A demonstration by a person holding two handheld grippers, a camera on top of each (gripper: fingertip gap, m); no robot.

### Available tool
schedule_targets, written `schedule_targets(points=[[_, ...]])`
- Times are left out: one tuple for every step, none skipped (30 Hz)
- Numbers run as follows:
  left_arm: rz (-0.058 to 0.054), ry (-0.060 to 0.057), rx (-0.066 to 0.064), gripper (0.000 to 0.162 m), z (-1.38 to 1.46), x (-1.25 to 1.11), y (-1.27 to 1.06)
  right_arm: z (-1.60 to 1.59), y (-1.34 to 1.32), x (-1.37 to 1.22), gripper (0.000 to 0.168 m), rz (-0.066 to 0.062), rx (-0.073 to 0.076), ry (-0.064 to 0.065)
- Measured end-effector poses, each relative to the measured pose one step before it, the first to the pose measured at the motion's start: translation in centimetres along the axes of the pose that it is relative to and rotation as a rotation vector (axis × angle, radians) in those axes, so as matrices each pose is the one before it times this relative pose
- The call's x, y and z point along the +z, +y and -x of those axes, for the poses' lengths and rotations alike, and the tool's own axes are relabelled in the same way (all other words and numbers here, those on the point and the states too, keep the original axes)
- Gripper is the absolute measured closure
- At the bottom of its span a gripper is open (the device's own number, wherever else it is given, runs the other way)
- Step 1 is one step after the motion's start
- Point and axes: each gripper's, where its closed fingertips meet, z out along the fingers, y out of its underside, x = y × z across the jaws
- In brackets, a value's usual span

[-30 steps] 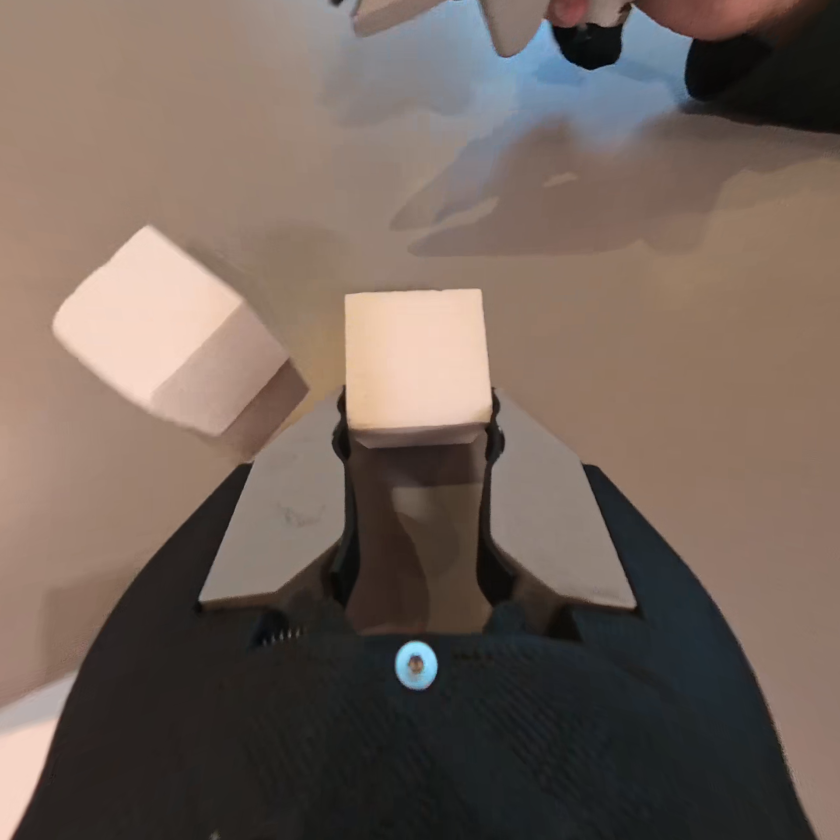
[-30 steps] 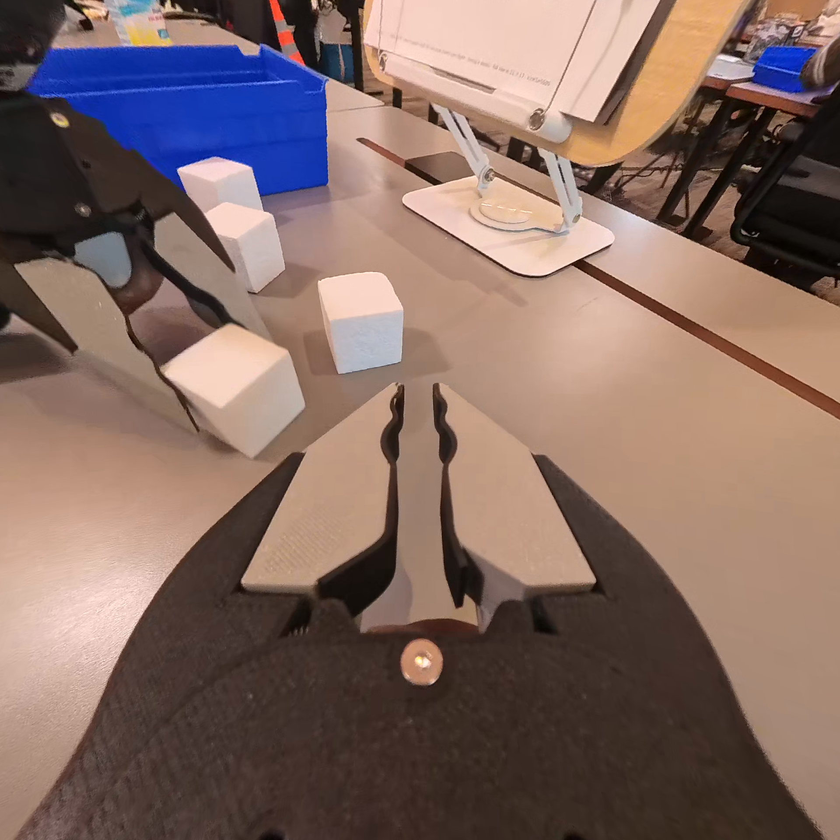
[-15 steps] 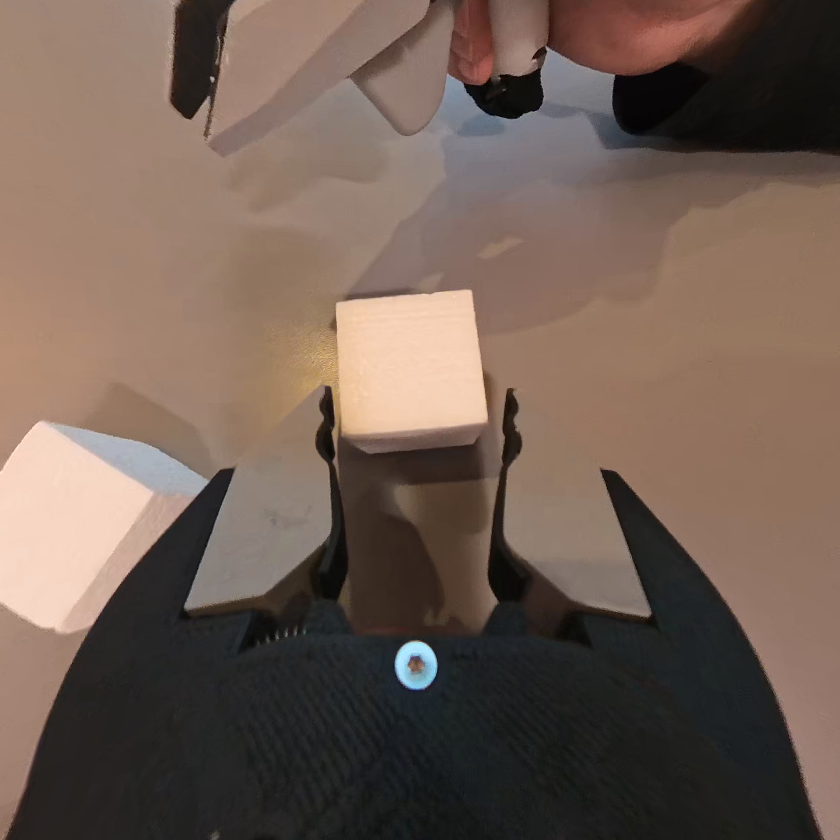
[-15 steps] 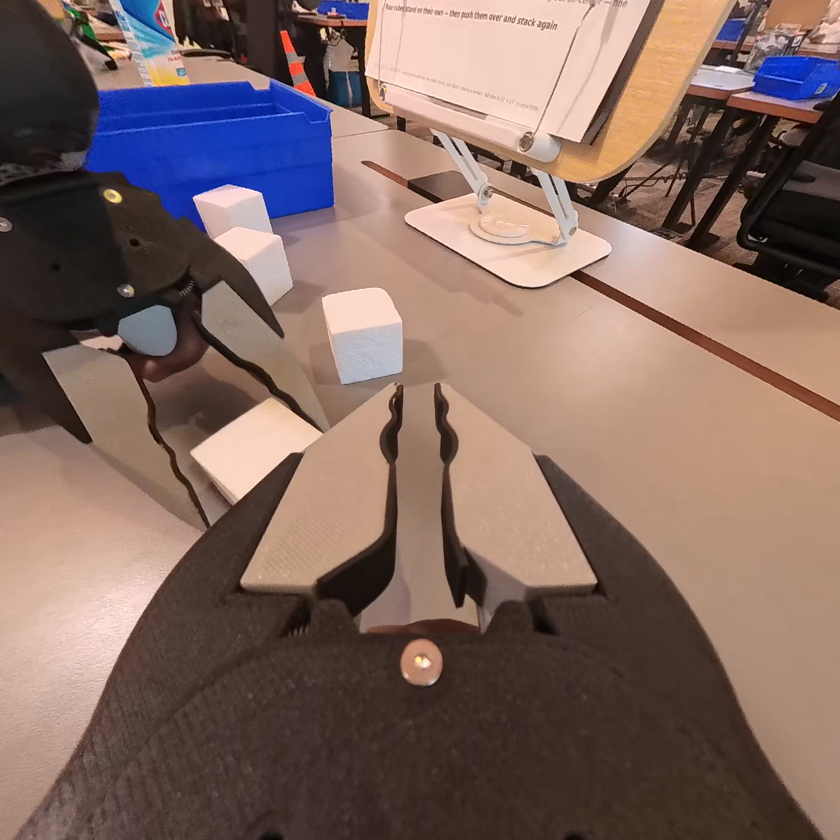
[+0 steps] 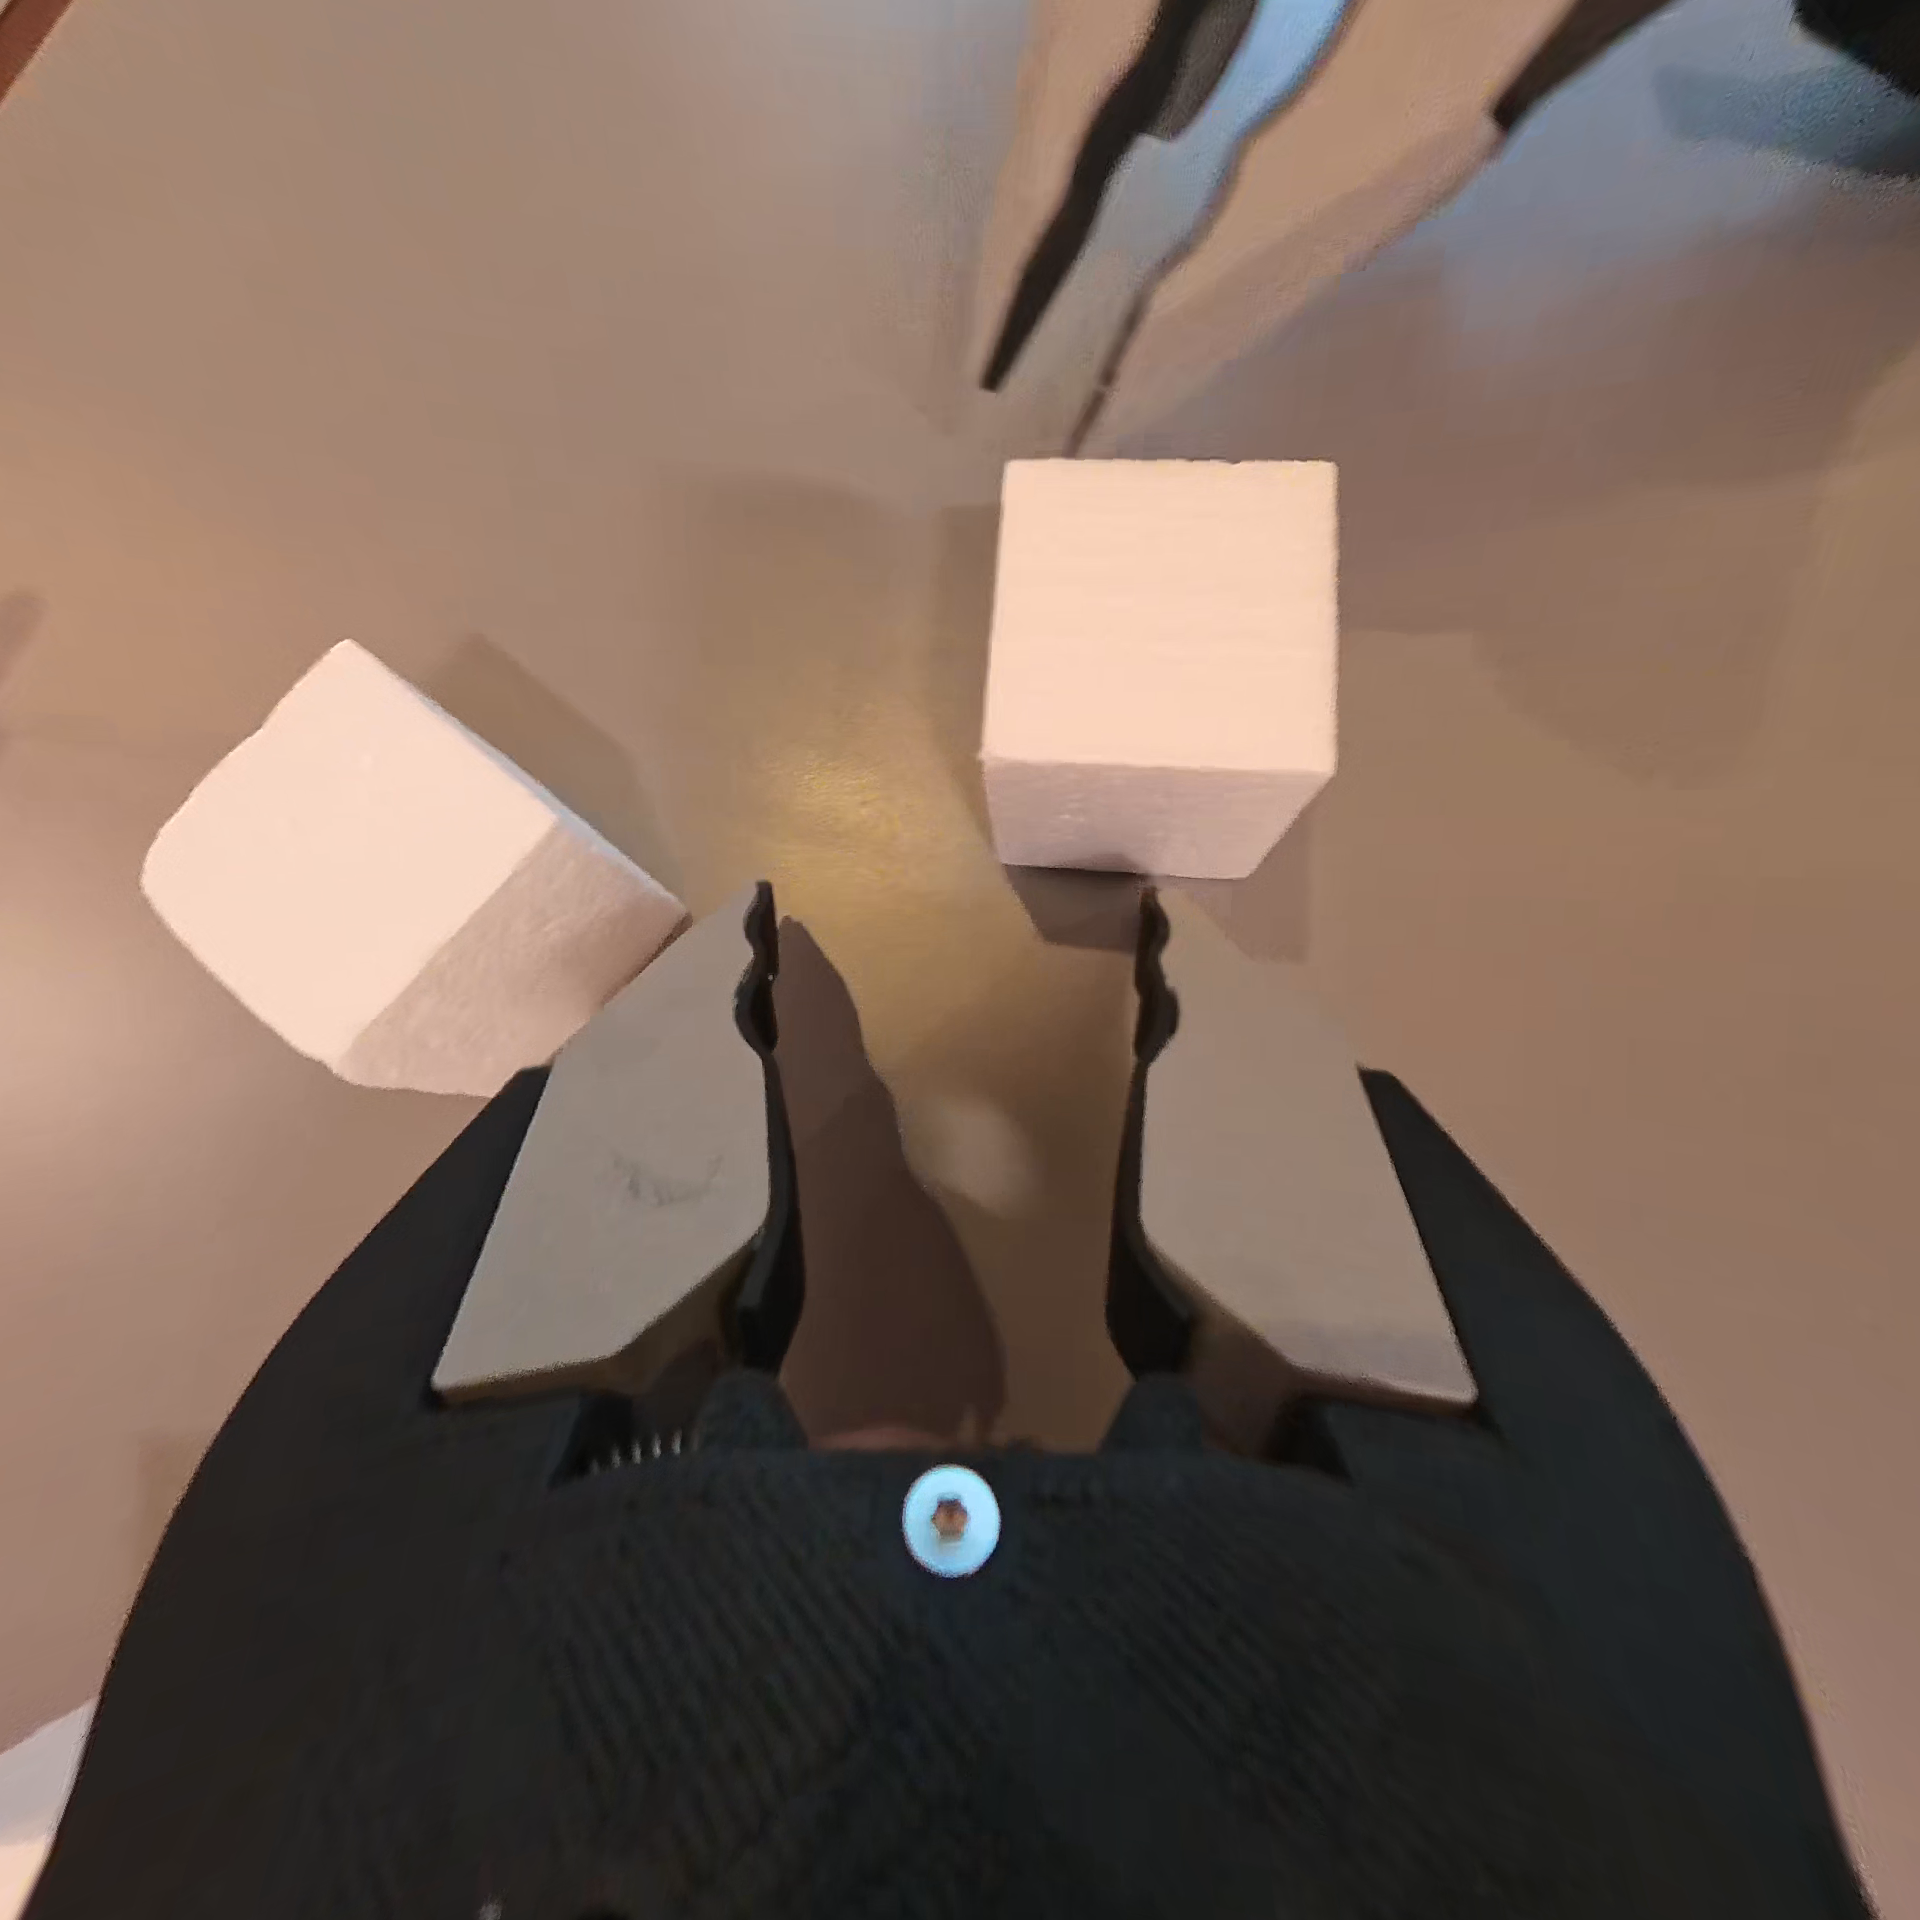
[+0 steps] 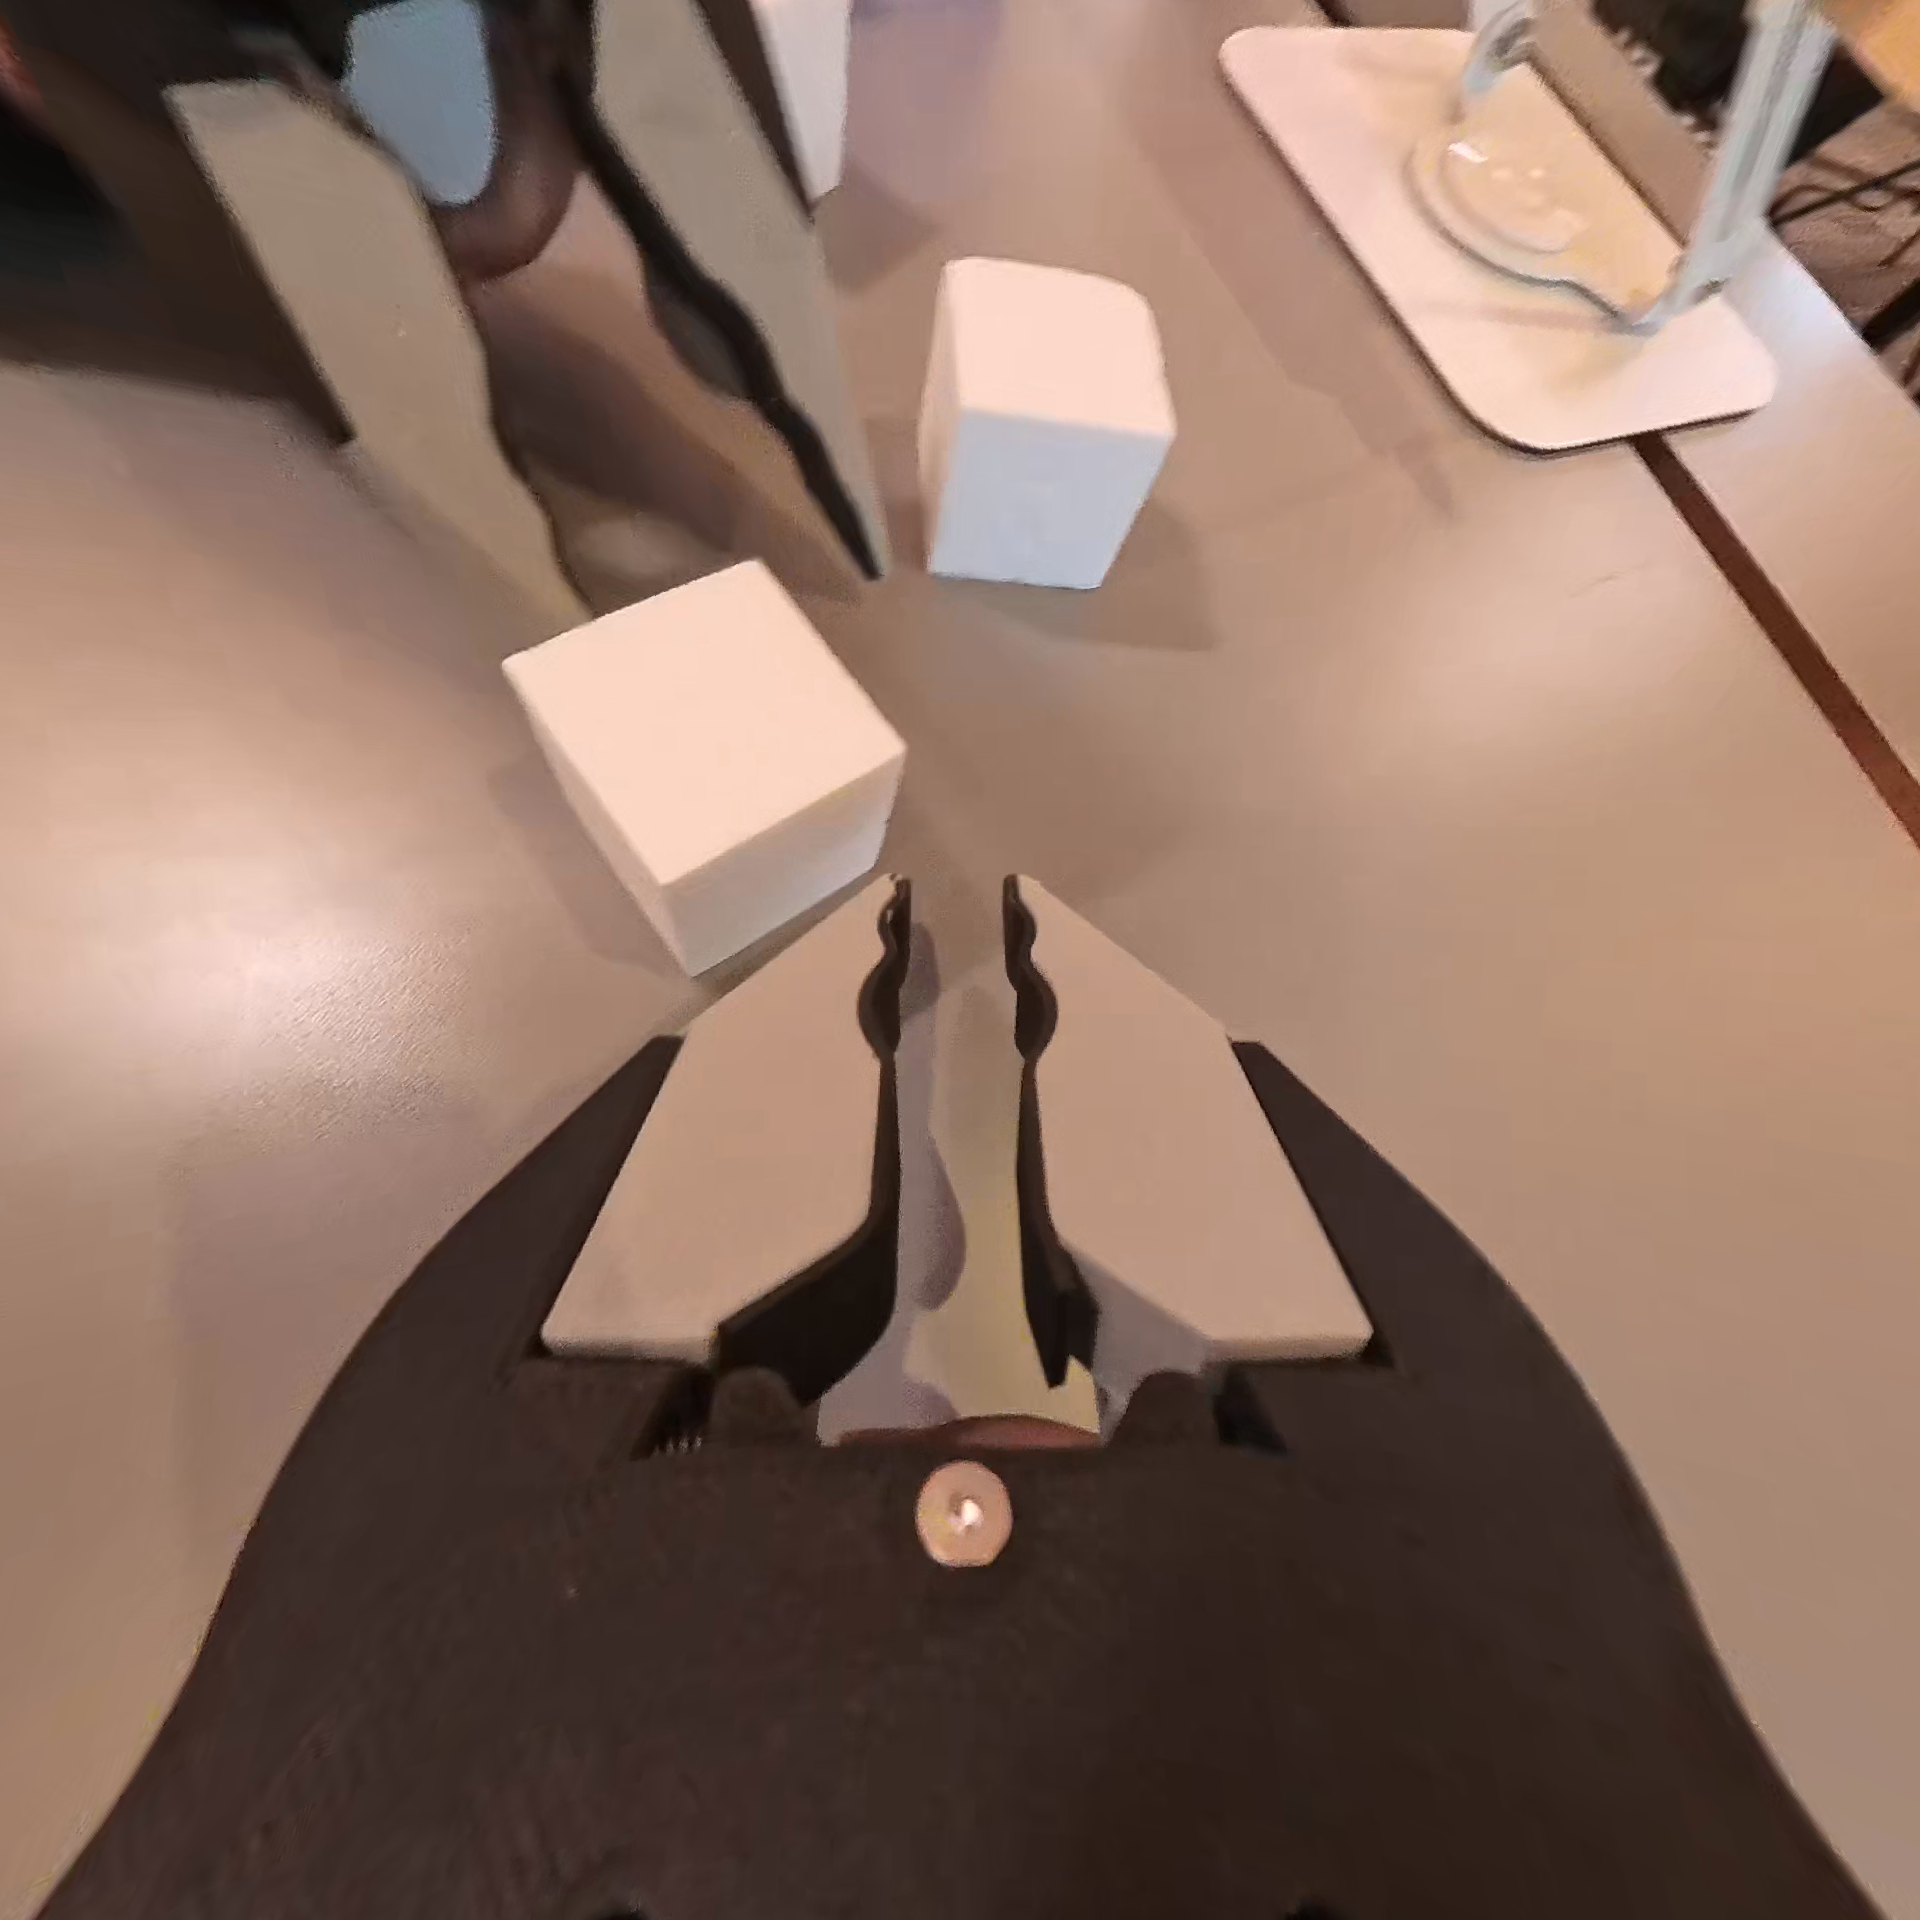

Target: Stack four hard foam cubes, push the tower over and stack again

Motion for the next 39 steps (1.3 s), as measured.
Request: schedule_targets(points=[[0.0006,-0.0129,-0.0086,0.094,0.268,0.056,0.019,0.558,0.122,0.12,0.153,0.011,-0.023,-0.0165],[-0.0028,-0.0034,-0.0111,0.094,0.12,0.1,-0.034,0.555,0.12,0.141,0.153,0.0127,-0.0191,-0.017],[0.0012,-0.0013,-0.0084,0.094,0.075,0.096,0.022,0.471,0.077,0.131,0.153,0.0121,-0.0169,-0.0137],[0.006,-0.0092,-0.0036,0.094,0.173,0.072,0.103,0.336,0.017,0.085,0.153,0.0081,-0.015,-0.0077],[0.001,-0.0147,-0.0038,0.094,0.262,0.013,0.015,0.233,-0.026,0.021,0.153,0.0044,-0.0106,-0.0052],[-0.0011,-0.0137,-0.0061,0.095,0.275,-0.036,-0.015,0.243,-0.035,-0.025,0.153,0.0022,-0.0067,-0.0094],[-0.0013,-0.0092,-0.0073,0.095,0.228,-0.069,-0.007,0.252,-0.023,-0.068,0.154,0.0011,-0.005,-0.0115],[-0.0032,-0.0004,-0.0086,0.095,0.098,-0.069,-0.019,0.208,-0.021,-0.08,0.155,-0.0007,-0.0044,-0.0089],[-0.0036,0.002,-0.0098,0.095,0.082,-0.079,-0.013,0.171,-0.061,-0.084,0.155,-0.0035,-0.0036,-0.007],[-0.0038,-0.0047,-0.0095,0.095,0.181,-0.068,-0.026,0.234,-0.08,-0.079,0.155,-0.0053,-0.0024,-0.0109],[-0.0031,-0.0015,-0.0079,0.095,0.126,-0.075,-0.017,0.166,-0.024,-0.071,0.155,-0.0021,-0.0012,-0.0078],[-0.0008,0.0045,-0.0044,0.095,0.011,-0.087,0.004,-0.071,0.082,-0.058,0.155,0.0045,-0.002,0.0053],[-0.0007,-0.0016,0.0,0.095,0.079,-0.135,0.005,-0.211,0.144,-0.066,0.155,0.0061,-0.0032,0.0106],[-0.001,-0.0069,0.0046,0.095,0.129,-0.223,-0.013,-0.224,0.12,-0.094,0.155,0.0031,-0.0011,0.0098],[-0.0028,-0.0068,0.007,0.095,0.138,-0.347,-0.06,-0.244,0.077,-0.135,0.155,-0.0018,0.0037,0.0081],[-0.011,-0.0076,0.0037,0.094,0.187,-0.491,-0.184,-0.275,0.028,-0.18,0.155,-0.0055,0.0073,0.0072],[-0.0224,-0.0022,-0.006,0.094,0.18,-0.657,-0.338,-0.301,0.01,-0.218,0.155,-0.0075,0.0087,0.008],[-0.0343,0.0089,-0.0215,0.094,0.156,-0.837,-0.499,-0.326,-0.01,-0.244,0.155,-0.009,0.008,0.0094],[-0.0462,0.0135,-0.0373,0.093,0.248,-0.99,-0.654,-0.374,-0.029,-0.266,0.155,-0.0099,0.0072,0.0123],[-0.0554,0.0058,-0.0441,0.092,0.488,-1.112,-0.782,-0.386,-0.053,-0.279,0.155,-0.0116,0.007,0.0137],[-0.0566,-0.0119,-0.0411,0.092,0.81,-1.179,-0.766,-0.379,-0.095,-0.258,0.155,-0.0137,0.0068,0.0135],[-0.0456,-0.0399,-0.0342,0.092,1.287,-1.159,-0.533,-0.35,-0.137,-0.242,0.156,-0.0161,0.0077,0.0121],[-0.0255,-0.0628,-0.0245,0.092,1.663,-1.057,-0.169,-0.292,-0.15,-0.189,0.156,-0.0169,0.0097,0.0081],[-0.0081,-0.0666,-0.0134,0.091,1.714,-0.901,0.115,-0.239,-0.12,-0.141,0.157,-0.0143,0.0107,0.0053],[0.0017,-0.0518,-0.0048,0.09,1.441,-0.713,0.273,-0.196,-0.104,-0.113,0.157,-0.0117,0.01,0.0035],[0.0071,-0.034,-0.0024,0.09,1.105,-0.557,0.339,-0.176,-0.082,-0.065,0.157,-0.0094,0.0074,0.0037],[0.0087,-0.0229,-0.0043,0.09,0.877,-0.462,0.367,-0.131,-0.064,-0.053,0.157,-0.0073,0.0046,0.0034],[0.0085,-0.0141,-0.0069,0.091,0.696,-0.404,0.367,-0.063,-0.06,-0.036,0.157,-0.0058,0.0033,0.0007],[0.0086,-0.0081,-0.0081,0.092,0.588,-0.351,0.366,-0.003,-0.05,-0.014,0.157,-0.005,0.0026,-0.0018],[0.0101,-0.0071,-0.0083,0.092,0.55,-0.29,0.393,0.007,-0.053,0.002,0.157,-0.0044,0.0013,-0.0005],[0.0129,-0.008,-0.0082,0.092,0.526,-0.206,0.431,-0.032,-0.034,0.021,0.157,-0.0034,0.0005,0.0026],[0.0145,-0.0097,-0.0075,0.092,0.518,-0.134,0.441,-0.011,0.018,0.042,0.157,-0.0003,0.0,0.001],[0.0146,-0.0104,-0.007,0.092,0.488,-0.084,0.437,0.014,0.047,0.052,0.157,0.0024,-0.0004,-0.0003],[0.0147,-0.0061,-0.0063,0.092,0.373,-0.036,0.433,-0.001,0.052,0.055,0.157,0.0022,-0.0009,0.0014],[0.0158,-0.0015,-0.0042,0.092,0.247,0.009,0.438,0.005,0.042,0.046,0.157,0.0017,-0.0009,0.0006],[0.0171,0.0013,-0.0018,0.092,0.152,0.058,0.441,0.023,0.042,0.035,0.157,0.0018,-0.0002,-0.0013],[0.0163,0.0058,0.001,0.092,-0.001,0.103,0.389,0.008,0.004,0.027,0.157,-0.0001,0.0002,0.0002],[0.0159,0.0113,0.0047,0.092,-0.149,0.163,0.343,-0.017,-0.014,0.007,0.157,-0.001,0.0002,0.0014],[0.0195,0.0114,0.0098,0.092,-0.224,0.205,0.365,0.003,-0.012,-0.003,0.157,-0.0003,0.0004,-0.0001]])
